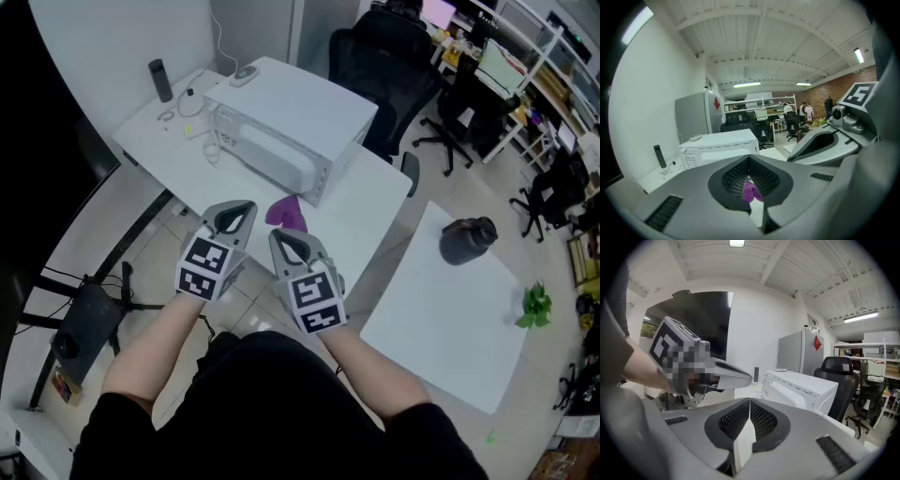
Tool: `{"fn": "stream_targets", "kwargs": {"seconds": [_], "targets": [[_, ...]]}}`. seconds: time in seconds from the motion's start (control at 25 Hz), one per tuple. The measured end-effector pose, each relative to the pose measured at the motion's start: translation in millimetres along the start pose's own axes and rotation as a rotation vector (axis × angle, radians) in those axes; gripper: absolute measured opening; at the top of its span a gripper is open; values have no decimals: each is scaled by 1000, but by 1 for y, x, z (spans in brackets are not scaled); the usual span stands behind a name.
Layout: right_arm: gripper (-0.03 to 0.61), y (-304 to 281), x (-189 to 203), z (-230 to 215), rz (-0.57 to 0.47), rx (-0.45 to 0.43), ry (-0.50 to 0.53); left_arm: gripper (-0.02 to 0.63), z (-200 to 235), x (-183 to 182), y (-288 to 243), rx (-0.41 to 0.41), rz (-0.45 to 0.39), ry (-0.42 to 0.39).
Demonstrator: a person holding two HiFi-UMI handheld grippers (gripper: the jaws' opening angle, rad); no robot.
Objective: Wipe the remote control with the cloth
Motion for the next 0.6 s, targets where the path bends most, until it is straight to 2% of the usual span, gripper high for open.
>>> {"fn": "stream_targets", "kwargs": {"seconds": [0.24,0.4,0.6], "targets": [[25,-18,2,-10,12,2,-26,2,49,3,-21,-40,55,-16],[25,-39,5,-20,33,20,-48,2,99,-6,-47,-49,74,-11],[25,-75,9,-40,76,73,-75,137,195,-4,-103,-96,86,44]]}}
Point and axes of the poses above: the fingertips, and each gripper's own axes: y backward along the fingers, z to its left, x out of its underside, the point moved 10 cm from there along y, backward along the fingers, and after that the axes turned 14 degrees about -y, right-handed, at the moved point
